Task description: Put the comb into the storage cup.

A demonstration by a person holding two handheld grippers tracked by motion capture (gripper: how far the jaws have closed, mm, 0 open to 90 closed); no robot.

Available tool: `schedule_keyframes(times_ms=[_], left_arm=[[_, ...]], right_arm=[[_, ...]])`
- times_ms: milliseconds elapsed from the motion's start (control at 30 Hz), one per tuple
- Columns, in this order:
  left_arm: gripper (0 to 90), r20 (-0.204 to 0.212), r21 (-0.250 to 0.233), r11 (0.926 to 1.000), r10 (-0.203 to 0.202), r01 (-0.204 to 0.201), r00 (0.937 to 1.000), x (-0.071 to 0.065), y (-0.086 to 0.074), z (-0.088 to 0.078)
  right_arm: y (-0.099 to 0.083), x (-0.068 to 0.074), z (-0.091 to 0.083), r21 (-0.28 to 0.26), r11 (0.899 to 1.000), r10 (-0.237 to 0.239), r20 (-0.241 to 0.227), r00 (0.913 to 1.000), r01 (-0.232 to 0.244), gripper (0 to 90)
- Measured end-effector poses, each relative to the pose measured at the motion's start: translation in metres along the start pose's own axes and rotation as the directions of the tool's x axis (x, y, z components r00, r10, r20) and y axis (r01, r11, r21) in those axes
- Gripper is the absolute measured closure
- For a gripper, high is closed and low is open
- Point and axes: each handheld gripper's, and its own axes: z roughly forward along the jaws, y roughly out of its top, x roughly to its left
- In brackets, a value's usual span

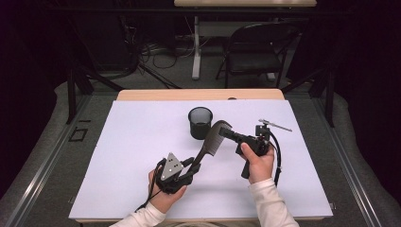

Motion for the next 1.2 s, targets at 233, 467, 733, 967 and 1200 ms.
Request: schedule_keyframes(times_ms=[233, 467, 733, 967, 1200], left_arm=[[58.6, 0.005, -0.006, 1.0, -0.006, 0.006, 1.0, 0.001, 0.0, 0.0], [52.7, 0.004, -0.006, 0.9998, -0.017, 0.017, 0.9998, 0.002, 0.0, 0.001], [50.0, -0.004, -0.003, 0.9996, -0.03, 0.03, 0.9996, 0.003, 0.0, 0.001], [46.3, -0.008, -0.008, 0.9992, -0.038, 0.038, 0.9992, 0.005, 0.002, 0.0], [40.2, -0.032, -0.024, 0.9989, -0.041, 0.04, 0.9987, 0.006, 0.006, -0.001]], right_arm=[[0.0, 0.0, -0.001, -0.013, 1.0, 0.0, 0.007, 1.0, 0.0, 88.4], [0.001, -0.001, -0.003, -0.026, 0.999, -0.018, 0.024, 0.9995, 0.019, 88.4], [0.002, 0.0, -0.005, -0.057, 0.998, -0.023, 0.03, 0.9993, 0.025, 88.4], [0.003, 0.0, -0.008, -0.082, 0.996, -0.04, 0.05, 0.998, 0.044, 88.3], [0.005, 0.002, -0.013, -0.099, 0.992, -0.067, 0.078, 0.9947, 0.074, 88.3]])
